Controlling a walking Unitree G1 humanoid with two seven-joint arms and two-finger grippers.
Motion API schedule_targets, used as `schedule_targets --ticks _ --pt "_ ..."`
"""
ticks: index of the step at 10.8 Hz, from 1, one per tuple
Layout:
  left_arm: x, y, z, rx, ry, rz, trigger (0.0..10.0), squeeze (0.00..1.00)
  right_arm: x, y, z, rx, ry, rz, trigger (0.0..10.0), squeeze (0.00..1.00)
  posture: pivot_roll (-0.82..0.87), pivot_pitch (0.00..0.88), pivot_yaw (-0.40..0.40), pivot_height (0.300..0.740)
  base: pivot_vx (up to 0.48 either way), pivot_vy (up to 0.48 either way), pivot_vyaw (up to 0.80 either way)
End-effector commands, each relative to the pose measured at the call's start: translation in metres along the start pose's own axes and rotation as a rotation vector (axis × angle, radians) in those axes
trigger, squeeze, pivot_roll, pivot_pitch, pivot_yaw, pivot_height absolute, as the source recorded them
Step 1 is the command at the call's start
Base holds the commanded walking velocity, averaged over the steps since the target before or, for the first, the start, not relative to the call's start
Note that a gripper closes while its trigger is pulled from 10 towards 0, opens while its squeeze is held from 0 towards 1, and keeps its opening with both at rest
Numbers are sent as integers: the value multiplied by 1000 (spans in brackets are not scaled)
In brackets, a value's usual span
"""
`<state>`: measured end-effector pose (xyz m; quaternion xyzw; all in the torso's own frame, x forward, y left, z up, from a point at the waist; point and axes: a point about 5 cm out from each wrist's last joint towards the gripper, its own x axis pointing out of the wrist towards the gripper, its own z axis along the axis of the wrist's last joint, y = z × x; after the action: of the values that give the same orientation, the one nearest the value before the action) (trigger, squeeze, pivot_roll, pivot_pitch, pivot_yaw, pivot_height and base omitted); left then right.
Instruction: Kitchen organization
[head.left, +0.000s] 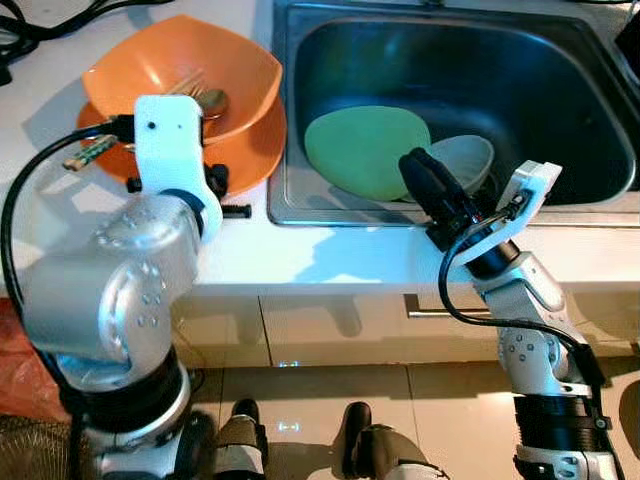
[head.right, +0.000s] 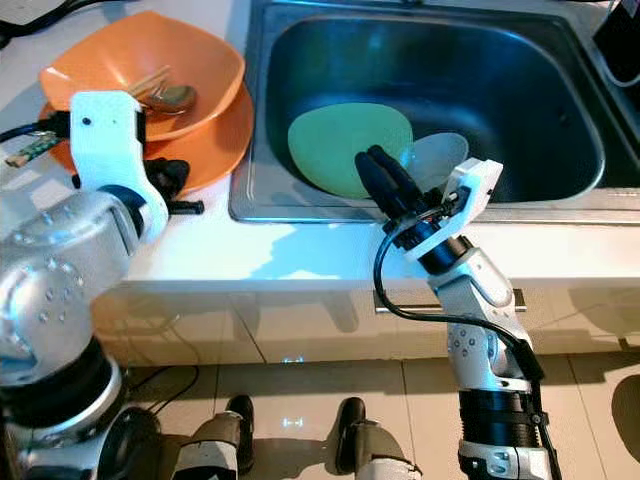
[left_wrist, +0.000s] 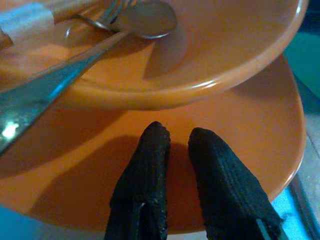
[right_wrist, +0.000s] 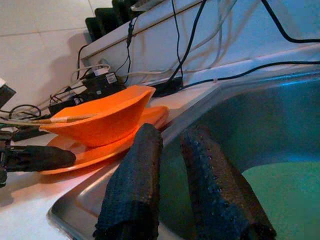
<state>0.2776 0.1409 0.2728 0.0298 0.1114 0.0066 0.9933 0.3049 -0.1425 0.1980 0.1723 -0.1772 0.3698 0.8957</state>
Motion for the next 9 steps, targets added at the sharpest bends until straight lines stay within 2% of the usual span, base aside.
schedule_targets --ticks 1,2,5,7,8,9 --pt "-2 -4 -3 36 1 -12 10000 0 -21 -8 -39 120 143 -84 10000 0 299 294 -34 740 0 0 0" --pt "-3 -8 1 80 -40 -32 10000 0 -20 -9 -39 118 143 -83 10000 0 297 289 -36 740 0 0 0" --pt "-8 -18 16 128 -147 -120 10000 0 -17 -9 -38 116 140 -72 10000 0 296 283 -45 740 0 0 0" --pt "-10 -27 18 117 -167 -195 10000 0 -17 -10 -38 114 140 -67 10000 0 290 278 -46 740 0 0 0" --pt "-10 -44 19 83 -186 -325 10000 0 -16 -10 -38 111 140 -67 10000 0 282 271 -46 740 0 0 0" --pt "-11 -54 20 57 -192 -396 10000 0 -16 -10 -38 110 140 -66 10000 0 279 271 -47 740 0 0 0"
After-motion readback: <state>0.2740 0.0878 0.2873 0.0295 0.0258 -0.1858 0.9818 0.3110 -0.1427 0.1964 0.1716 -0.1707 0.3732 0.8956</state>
